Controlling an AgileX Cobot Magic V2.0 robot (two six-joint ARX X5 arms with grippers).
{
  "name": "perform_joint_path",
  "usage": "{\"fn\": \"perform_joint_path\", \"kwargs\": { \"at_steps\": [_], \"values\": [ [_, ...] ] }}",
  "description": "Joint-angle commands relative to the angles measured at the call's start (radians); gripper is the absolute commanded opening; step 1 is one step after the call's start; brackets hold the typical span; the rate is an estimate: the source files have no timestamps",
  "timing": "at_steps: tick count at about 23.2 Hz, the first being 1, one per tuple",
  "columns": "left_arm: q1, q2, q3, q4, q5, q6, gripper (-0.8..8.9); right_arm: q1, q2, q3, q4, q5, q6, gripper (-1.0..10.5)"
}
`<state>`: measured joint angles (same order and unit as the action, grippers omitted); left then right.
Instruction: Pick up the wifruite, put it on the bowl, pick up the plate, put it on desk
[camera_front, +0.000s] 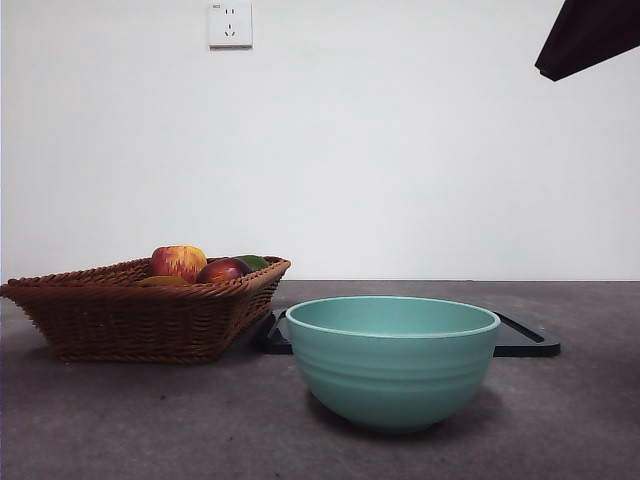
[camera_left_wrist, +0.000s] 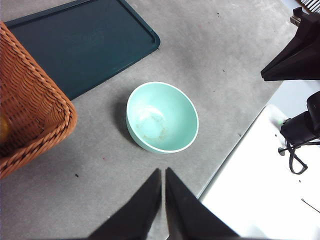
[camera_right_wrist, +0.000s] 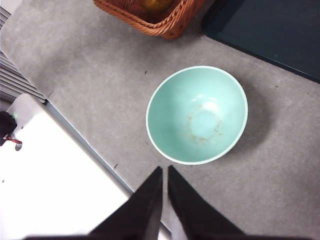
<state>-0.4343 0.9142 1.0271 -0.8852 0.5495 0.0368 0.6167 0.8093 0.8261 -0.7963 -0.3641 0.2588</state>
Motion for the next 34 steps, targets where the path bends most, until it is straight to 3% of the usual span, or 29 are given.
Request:
{"fn": "perform_joint_path", "kwargs": {
  "at_steps": [1,5,7,12,14,17,23,34],
  "values": [
    [-0.005,0.006,0.010,0.011,0.004,0.012,0.10,0.010,0.006,0.019,0.010,-0.002,-0.011,0.1],
    [-0.001,-0.009,0.010,0.015,0.000,0.016,0.10,0.010,0.006,0.019,0.010,-0.002,-0.011,0.1],
    [0.030,-0.047,0.010,0.063,-0.084,0.052,0.10,0.010,0.006,0.019,0.010,-0.002,-0.011,0.1],
    [0.237,-0.235,-0.040,0.399,-0.298,0.067,0.10,0.010,0.006,0.019,0.010,-0.002,-0.011,0.1],
    [0.328,-0.338,-0.112,0.549,-0.318,0.087,0.10,0.010,0.006,0.019,0.010,-0.002,-0.011,0.1],
    [0.424,-0.481,-0.257,0.707,-0.453,0.095,0.10,0.010,0.006,0.019,0.010,-0.002,-0.011,0.1],
    [0.486,-0.631,-0.460,0.745,-0.533,0.094,0.10,0.010,0.006,0.019,0.010,-0.002,-0.011,0.1],
    [0.509,-0.792,-0.781,0.746,-0.533,0.074,0.10,0.010,0.006,0.019,0.010,-0.002,-0.011,0.1]
  ]
}}
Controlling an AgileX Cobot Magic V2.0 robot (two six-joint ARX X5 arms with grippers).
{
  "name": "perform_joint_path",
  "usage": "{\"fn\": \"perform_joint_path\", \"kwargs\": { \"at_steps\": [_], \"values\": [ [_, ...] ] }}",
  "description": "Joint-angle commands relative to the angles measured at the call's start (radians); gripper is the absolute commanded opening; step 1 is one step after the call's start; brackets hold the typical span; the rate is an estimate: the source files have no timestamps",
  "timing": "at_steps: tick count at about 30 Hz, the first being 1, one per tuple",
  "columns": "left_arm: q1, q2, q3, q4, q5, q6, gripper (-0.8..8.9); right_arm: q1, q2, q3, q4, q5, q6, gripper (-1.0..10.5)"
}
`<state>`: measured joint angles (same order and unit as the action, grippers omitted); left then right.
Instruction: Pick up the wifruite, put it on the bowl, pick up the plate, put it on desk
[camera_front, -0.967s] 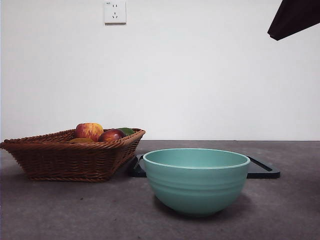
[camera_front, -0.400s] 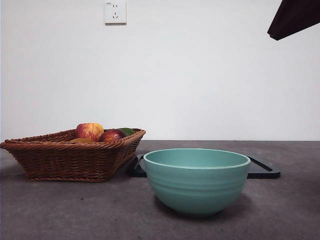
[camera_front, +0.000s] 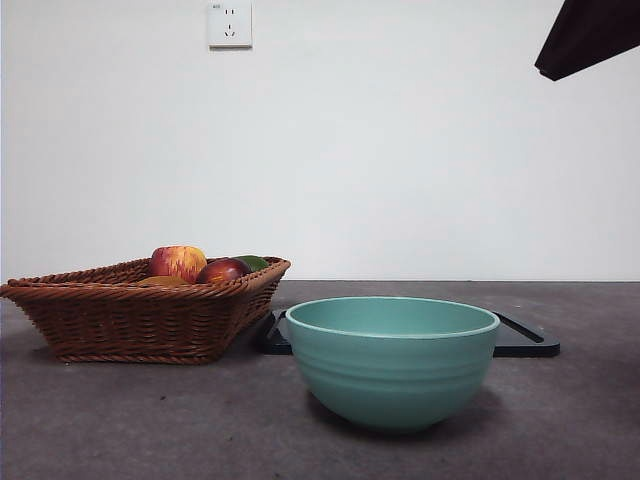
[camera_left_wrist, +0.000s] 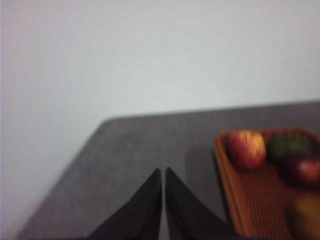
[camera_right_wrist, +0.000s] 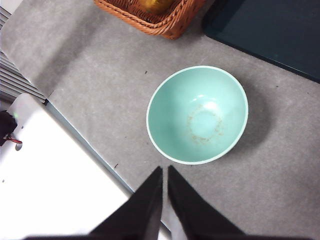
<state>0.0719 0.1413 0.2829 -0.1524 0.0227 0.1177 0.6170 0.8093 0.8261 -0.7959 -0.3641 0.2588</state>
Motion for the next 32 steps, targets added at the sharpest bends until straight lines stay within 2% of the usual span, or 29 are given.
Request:
{"fn": "perform_joint_path", "kwargs": {
  "at_steps": [1,11,17,20,32],
  "values": [
    [0.003,-0.036,-0.068,0.013,-0.006,-0.017,0.10,0.009,0.006,0.019,0.010,-0.002,-0.011,0.1],
    [0.003,-0.138,-0.224,0.010,-0.006,-0.034,0.10,0.009,0.006,0.019,0.010,-0.002,-0.011,0.1],
    [0.003,-0.138,-0.272,0.007,-0.006,-0.044,0.10,0.009,0.006,0.019,0.010,-0.002,-0.011,0.1],
    [0.003,-0.138,-0.272,-0.037,-0.006,-0.044,0.10,0.009,0.005,0.019,0.010,-0.002,-0.011,0.1],
    [0.003,-0.138,-0.272,-0.036,-0.005,-0.044,0.10,0.009,0.006,0.019,0.010,-0.002,-0.011,0.1]
  ]
}}
